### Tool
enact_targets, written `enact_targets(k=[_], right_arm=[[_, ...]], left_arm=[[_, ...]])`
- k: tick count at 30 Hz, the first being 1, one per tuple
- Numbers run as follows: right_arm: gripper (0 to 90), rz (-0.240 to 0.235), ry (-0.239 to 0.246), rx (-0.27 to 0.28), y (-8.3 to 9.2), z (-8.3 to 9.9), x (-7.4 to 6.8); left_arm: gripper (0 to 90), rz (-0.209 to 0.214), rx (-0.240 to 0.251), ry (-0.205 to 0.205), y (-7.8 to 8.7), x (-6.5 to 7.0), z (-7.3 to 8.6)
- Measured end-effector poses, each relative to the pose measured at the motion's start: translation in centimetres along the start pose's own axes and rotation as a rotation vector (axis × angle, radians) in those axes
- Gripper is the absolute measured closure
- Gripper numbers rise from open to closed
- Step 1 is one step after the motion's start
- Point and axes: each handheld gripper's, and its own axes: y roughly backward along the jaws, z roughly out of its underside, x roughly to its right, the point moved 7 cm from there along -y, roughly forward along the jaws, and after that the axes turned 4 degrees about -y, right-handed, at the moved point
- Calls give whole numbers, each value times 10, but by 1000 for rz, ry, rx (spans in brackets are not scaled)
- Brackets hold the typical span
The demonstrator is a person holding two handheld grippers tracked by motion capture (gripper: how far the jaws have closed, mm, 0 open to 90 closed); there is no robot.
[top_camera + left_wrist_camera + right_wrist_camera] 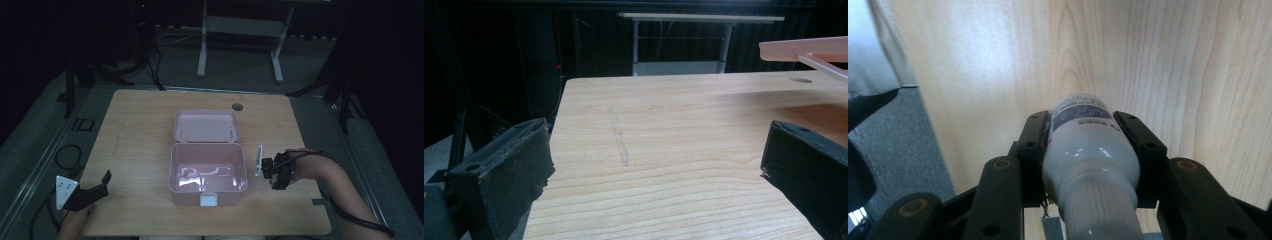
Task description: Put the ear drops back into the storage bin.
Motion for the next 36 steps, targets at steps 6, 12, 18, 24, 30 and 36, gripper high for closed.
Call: enact_targets(k=[6,12,18,24,30,36], right_arm=[[597,-5,-18,26,19,-5,-4],[597,10,-2,50,43,-14,-7],[597,28,1,54,61,-23,-7],[597,34,25,63,76,-38,-8],[596,36,58,90,87,-56,-13],[597,31,78,98,91,-73,-15]], left_arm=[[4,0,2,-3,0,0,0],[4,-1,3,-4,0,0,0],[4,-1,2,-2,0,0,0],[4,0,1,-4,0,0,0],[4,1,1,-2,0,0,0],[4,2,2,-3,0,0,0]])
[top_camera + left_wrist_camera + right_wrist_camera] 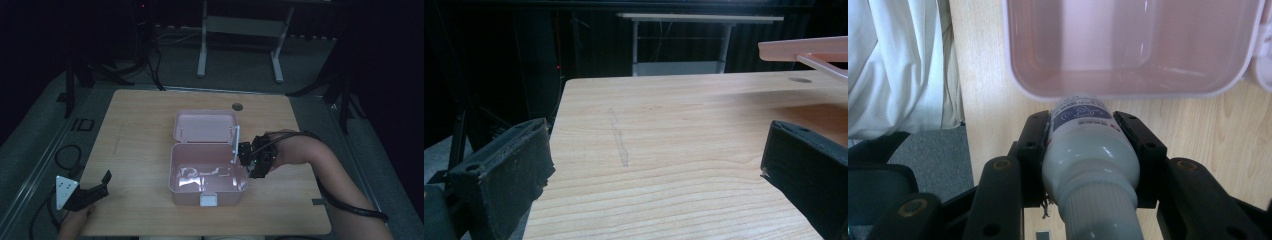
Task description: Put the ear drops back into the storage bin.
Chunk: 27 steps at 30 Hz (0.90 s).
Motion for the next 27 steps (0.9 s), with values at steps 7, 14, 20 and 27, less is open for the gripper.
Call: enact_targets(k=[7,14,20,27], right_arm=[[597,-3,11,-11,-4,-16,5],[597,-16,15,-23,-16,-27,11],[597,-35,9,-4,-26,-35,14],[597,-44,15,5,-43,-42,16]], left_arm=[[4,1,1,0,0,0,0],[4,3,2,-2,0,0,0],[4,2,1,-1,0,0,0],[4,3,1,1,0,0,0]])
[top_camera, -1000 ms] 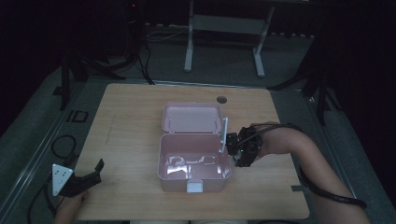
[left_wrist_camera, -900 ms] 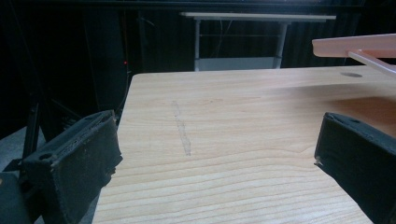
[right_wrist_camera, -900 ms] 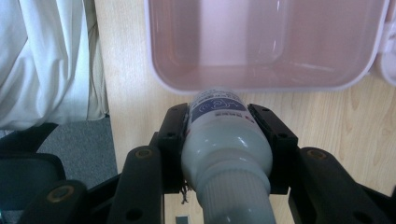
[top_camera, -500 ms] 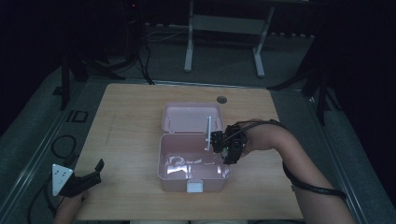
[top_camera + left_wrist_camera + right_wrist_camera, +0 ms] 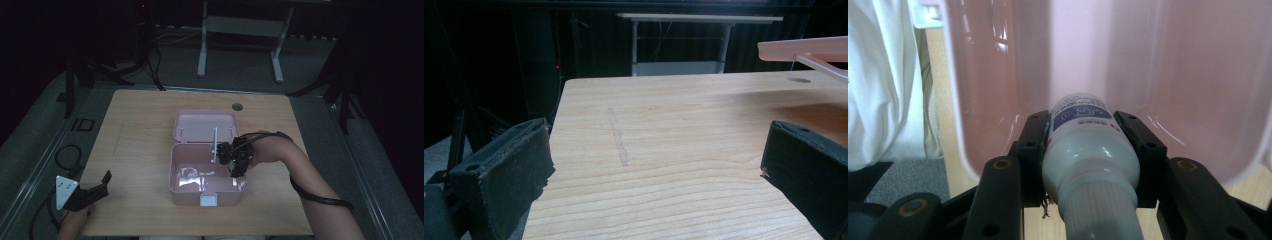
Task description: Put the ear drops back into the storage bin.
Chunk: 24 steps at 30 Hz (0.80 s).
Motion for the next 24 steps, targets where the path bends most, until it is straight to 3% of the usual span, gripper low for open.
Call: enact_targets(k=[10,15,24], right_arm=[[597,-21,3,-31,-29,-1,5],[596,-36,-2,-13,-38,-5,5],[596,-42,35,-34,-56,-14,1]], left_arm=[[4,0,0,-2,0,0,0],[4,-2,-1,-1,0,0,0],[4,-2,-2,0,0,0,0]])
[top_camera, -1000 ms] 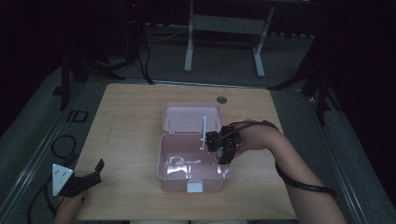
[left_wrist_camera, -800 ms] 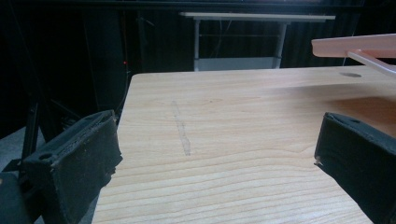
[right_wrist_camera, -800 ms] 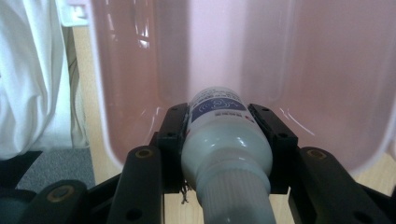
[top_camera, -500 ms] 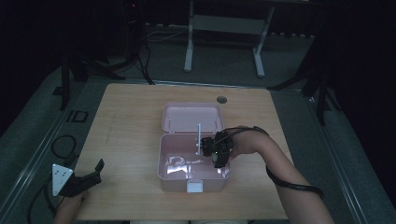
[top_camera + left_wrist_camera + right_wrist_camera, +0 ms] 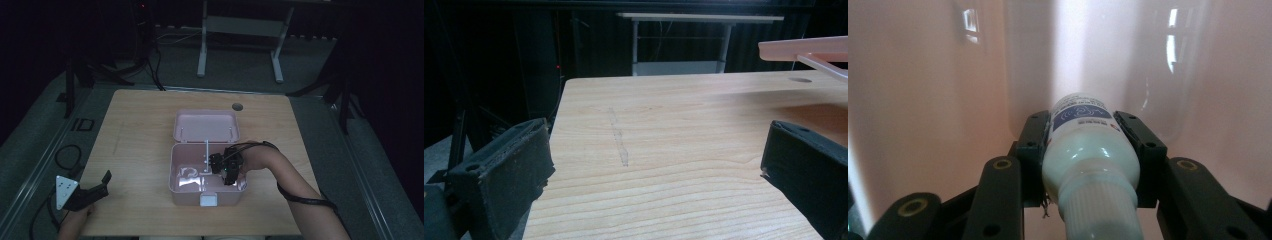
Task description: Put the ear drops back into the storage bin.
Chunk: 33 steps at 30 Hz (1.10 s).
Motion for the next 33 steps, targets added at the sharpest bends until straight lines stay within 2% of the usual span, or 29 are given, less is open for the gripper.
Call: enact_targets(k=[6,13,21,25,33], right_arm=[[596,-11,5,-39,-14,-2,1],[596,8,3,-60,-22,-2,4],[595,14,13,-133,-39,-2,5],[595,2,-2,-138,-40,-2,6],[583,5,7,-166,-41,-1,6]], left_arm=[[4,1,0,0,0,0,0],[4,0,0,-1,0,0,0],[4,1,1,-2,0,0,0],[4,1,2,-3,0,0,0],[4,0,2,-5,0,0,0]])
